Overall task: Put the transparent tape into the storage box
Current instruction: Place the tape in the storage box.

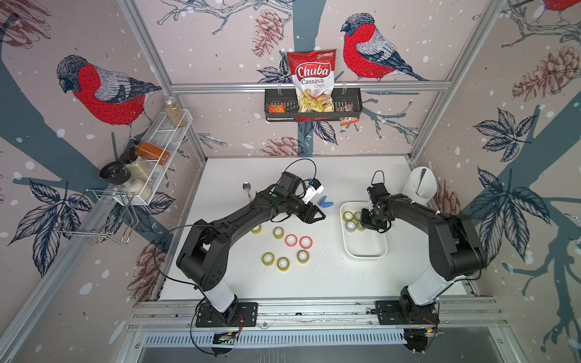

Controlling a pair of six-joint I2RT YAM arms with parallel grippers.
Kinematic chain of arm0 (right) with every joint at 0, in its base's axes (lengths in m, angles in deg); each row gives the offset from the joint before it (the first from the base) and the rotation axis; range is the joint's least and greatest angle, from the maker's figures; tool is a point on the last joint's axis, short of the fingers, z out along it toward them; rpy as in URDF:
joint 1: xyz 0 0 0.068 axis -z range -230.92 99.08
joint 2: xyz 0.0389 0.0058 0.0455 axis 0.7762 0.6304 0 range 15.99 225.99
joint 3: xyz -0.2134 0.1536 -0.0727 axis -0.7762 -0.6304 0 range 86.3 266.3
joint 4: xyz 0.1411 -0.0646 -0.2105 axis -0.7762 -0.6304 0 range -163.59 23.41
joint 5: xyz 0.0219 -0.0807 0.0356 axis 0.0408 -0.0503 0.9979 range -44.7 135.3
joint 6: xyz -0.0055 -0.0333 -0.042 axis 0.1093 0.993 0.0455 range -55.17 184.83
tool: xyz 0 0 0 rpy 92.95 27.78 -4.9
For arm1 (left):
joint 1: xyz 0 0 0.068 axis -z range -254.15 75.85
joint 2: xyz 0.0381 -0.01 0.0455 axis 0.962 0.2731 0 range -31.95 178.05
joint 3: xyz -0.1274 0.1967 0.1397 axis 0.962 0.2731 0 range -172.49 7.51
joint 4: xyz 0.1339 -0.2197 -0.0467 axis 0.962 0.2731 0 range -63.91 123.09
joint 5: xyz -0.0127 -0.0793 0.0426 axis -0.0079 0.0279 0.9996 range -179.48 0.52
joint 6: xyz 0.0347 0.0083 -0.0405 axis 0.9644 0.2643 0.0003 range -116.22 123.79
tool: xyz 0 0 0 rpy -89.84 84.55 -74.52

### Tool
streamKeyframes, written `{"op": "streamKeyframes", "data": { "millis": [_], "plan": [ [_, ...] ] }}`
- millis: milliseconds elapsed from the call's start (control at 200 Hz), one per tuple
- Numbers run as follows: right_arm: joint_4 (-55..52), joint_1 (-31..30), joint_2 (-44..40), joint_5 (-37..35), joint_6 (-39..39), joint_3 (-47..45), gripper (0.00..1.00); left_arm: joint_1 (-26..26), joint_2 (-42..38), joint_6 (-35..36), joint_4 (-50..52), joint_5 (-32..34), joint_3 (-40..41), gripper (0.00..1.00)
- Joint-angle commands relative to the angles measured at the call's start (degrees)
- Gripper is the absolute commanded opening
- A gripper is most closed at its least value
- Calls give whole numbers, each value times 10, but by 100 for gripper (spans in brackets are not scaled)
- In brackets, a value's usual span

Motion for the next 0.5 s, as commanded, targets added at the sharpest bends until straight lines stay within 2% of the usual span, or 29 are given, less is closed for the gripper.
{"op": "streamKeyframes", "data": {
  "millis": [0,195,495],
  "plan": [
    [1,-6,2,0,-2,9,22,1,-3,-2,-10,3,1,57],
    [-12,-12,-24,-19,-6,6,34,-4,-5,-8,-15,1,7,57],
    [-38,-16,-125,-15,3,12,37,-18,-30,-21,-23,8,21,57]
  ]
}}
